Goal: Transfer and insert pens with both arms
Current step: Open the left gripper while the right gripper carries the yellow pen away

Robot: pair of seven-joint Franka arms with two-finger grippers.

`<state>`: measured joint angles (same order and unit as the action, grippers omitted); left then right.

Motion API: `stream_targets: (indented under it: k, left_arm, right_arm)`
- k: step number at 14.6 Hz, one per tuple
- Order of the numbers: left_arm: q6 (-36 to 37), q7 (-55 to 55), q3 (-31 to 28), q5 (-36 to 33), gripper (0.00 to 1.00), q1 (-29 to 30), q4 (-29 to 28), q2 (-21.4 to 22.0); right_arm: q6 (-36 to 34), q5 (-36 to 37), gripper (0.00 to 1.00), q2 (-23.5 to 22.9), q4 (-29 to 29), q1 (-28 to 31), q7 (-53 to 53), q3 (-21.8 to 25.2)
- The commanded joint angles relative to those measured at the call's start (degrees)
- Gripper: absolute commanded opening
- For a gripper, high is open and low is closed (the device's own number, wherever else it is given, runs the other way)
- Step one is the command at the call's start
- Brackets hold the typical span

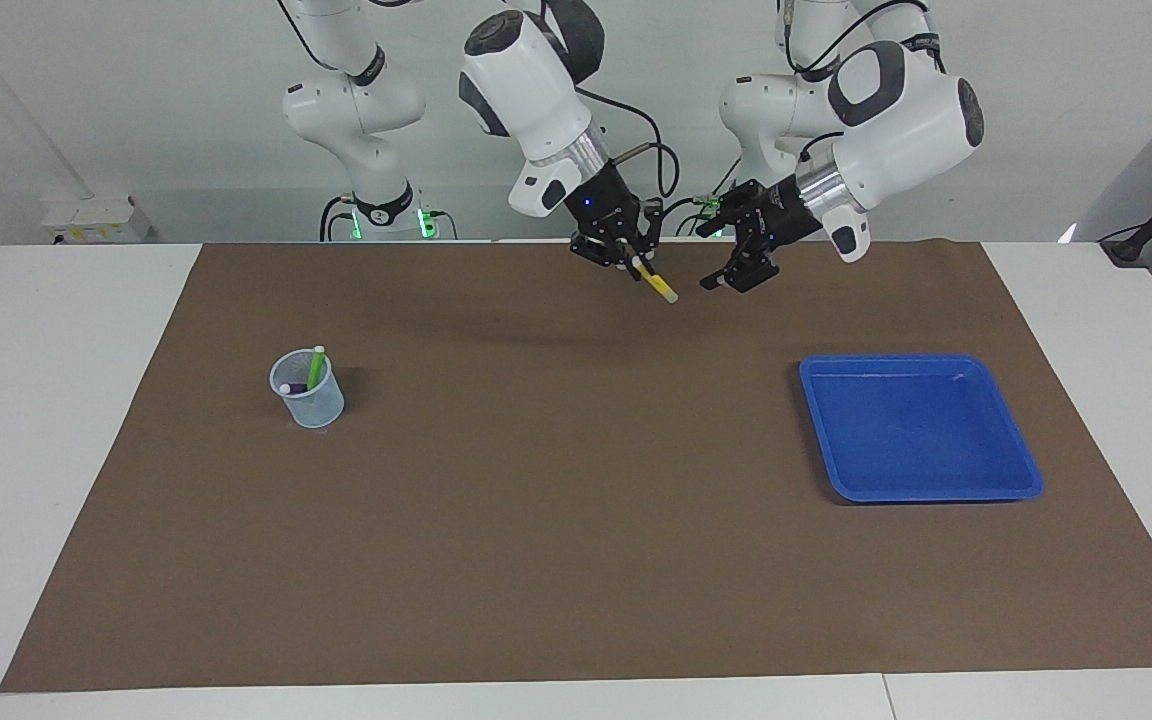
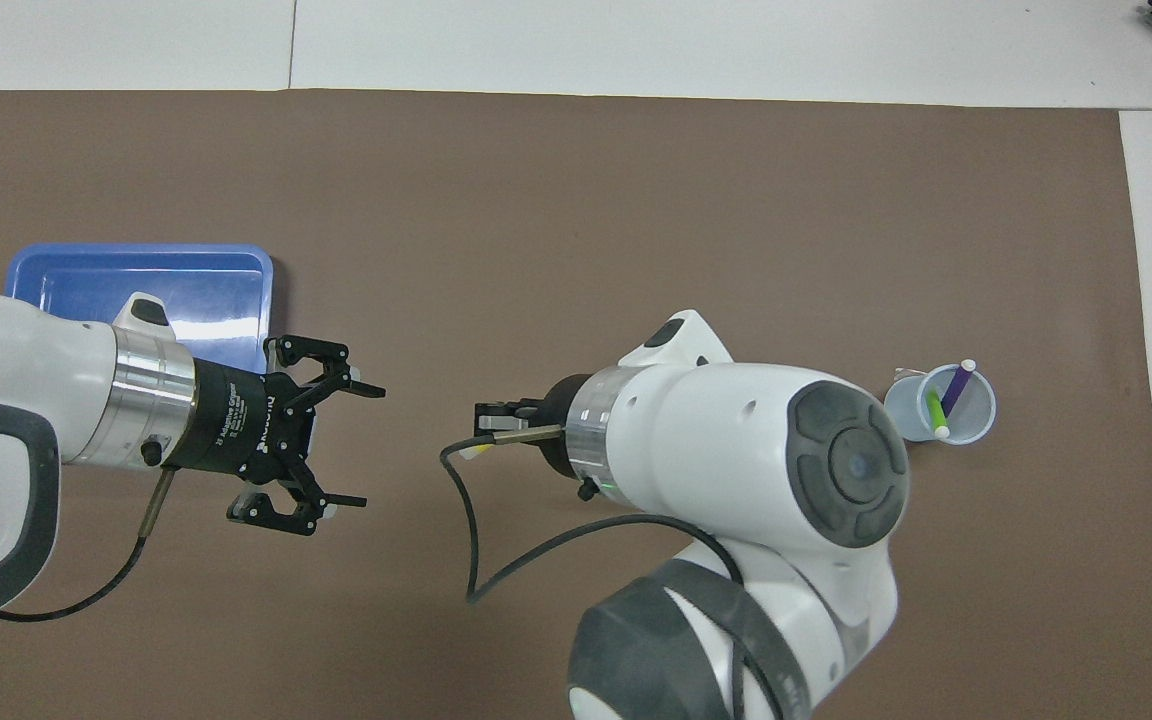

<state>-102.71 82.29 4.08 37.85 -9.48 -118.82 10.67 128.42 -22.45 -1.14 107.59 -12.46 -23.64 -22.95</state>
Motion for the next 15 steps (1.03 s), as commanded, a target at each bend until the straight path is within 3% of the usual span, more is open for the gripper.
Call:
stream_targets:
  k: [1, 4, 8, 12, 15]
  left_arm:
    - [0.2, -7.8, -0.5, -8.2, 1.00, 0.4, -1.3, 1.4]
    - [1.0, -17.7, -0.8, -16.3, 1.00, 4.3, -0.8, 1.3]
    - [0.9, -32.5, -1.0, -22.2, 1.00, 12.8, -0.3, 1.1]
    - [0.1, -37.9, -1.0, -25.9, 1.00, 15.7, 0.3, 0.8]
    - [-0.3, -37.9, -0.9, -26.3, 1.00, 16.6, 2.0, 0.1]
  right_arm:
    - [-7.5, 1.3, 0.00, 2.0, -0.6, 5.3, 9.3, -0.3]
    - [-16.9, 2.7, 0.00, 4.4, -0.8, 12.1, 21.6, -0.3]
    - [-27.0, 12.1, 0.00, 5.9, -2.3, 18.8, 38.4, -0.2]
    - [-29.3, 21.8, 0.00, 6.3, -2.3, 25.0, 57.7, -0.3]
    - [-27.1, 27.0, 0.00, 6.6, -0.6, 28.9, 69.6, -0.3]
